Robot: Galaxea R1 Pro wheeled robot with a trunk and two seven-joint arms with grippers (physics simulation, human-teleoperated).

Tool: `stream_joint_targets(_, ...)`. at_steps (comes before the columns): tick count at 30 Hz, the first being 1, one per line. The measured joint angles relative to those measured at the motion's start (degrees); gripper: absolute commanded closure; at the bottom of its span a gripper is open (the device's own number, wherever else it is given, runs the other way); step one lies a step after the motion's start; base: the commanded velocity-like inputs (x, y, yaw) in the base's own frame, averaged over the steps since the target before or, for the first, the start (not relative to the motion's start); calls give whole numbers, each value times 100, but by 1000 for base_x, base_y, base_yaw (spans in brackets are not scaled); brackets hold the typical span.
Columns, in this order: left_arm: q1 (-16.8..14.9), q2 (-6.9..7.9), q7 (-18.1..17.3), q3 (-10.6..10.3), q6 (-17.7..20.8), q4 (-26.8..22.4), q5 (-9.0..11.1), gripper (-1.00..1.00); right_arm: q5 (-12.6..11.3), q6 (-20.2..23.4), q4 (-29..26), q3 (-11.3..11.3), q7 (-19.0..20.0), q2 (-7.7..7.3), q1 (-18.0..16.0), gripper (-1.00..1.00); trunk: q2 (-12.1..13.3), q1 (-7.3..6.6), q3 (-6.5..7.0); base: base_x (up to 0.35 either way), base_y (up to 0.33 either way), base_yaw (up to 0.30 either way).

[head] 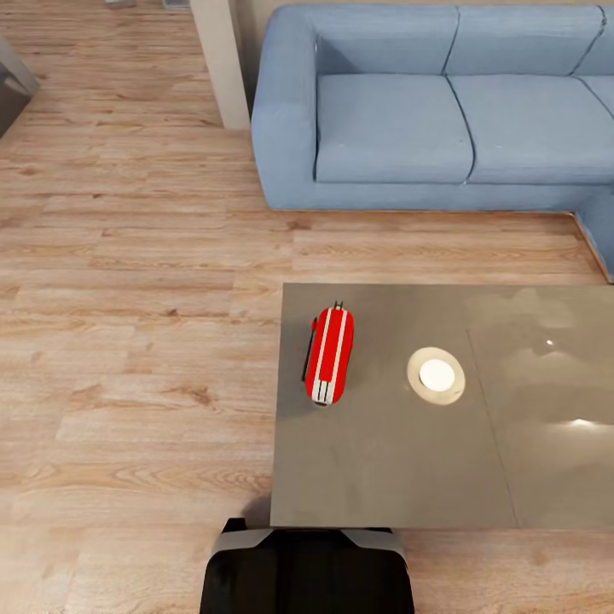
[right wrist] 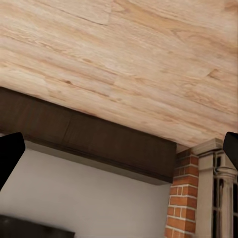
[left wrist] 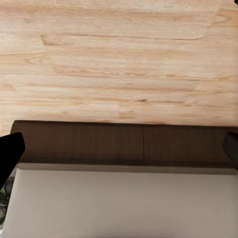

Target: Turn on the radio receiver that's on the table in the living room.

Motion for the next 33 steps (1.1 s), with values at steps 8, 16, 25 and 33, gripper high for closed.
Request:
stream_joint_targets(8,0,-8,0,-7,0,0,0,-100,7,0,0,0,7,0,0,-100,0,0,-18,0,0,0)
stream_joint_targets(16,0,-19,0,-14,2,0,0,-100,12,-8,0,6,9,3,0,-100,0,0,-19,0,0,0)
stream_joint_targets(25,0,-43,2,-18,33,4,-15,-100,82,2,0,15,-60,22,0,-100,0,0,-19,0,0,0)
stream_joint_targets(33,-4,33,-19,-73,60,-957,-29,-100,115,23,-1104,197,-44,-36,11,-100,-1,1,-18,0,0,0)
